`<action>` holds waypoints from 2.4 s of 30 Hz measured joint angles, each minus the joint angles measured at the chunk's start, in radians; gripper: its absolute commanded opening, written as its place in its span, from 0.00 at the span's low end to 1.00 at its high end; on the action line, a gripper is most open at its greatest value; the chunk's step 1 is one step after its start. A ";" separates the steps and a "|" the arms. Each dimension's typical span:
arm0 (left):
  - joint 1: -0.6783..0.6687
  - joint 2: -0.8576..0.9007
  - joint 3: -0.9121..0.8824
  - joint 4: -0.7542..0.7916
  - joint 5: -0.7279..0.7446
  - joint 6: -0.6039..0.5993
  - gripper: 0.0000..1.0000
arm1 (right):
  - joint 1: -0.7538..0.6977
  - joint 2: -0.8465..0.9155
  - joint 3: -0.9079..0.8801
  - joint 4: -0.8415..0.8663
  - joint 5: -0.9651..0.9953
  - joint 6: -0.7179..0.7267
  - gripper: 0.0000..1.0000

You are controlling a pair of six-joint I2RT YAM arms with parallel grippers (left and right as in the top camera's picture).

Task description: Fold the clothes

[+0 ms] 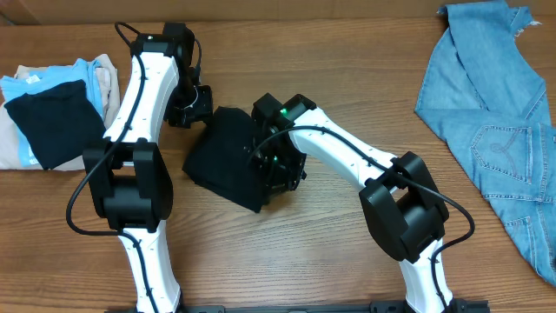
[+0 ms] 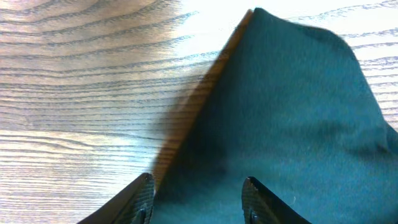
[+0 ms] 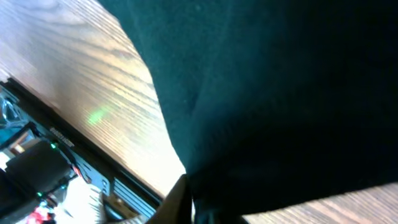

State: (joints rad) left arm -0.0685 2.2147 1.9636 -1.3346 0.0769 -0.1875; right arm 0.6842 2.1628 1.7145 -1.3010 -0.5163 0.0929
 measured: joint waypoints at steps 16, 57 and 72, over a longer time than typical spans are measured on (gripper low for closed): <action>0.000 0.000 -0.017 -0.074 -0.003 0.007 0.46 | 0.000 0.000 -0.002 0.015 0.294 0.055 0.33; -0.036 -0.399 -0.415 0.382 -0.006 0.037 0.53 | -0.278 -0.208 -0.008 0.001 0.110 -0.061 0.27; -0.036 -0.113 -0.415 0.426 0.119 0.181 0.52 | -0.002 -0.209 -0.155 0.186 -0.029 0.063 0.28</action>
State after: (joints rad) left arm -0.1043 2.1017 1.5486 -0.9085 0.1963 -0.0063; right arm 0.6823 1.9541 1.5597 -1.1152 -0.5457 0.1558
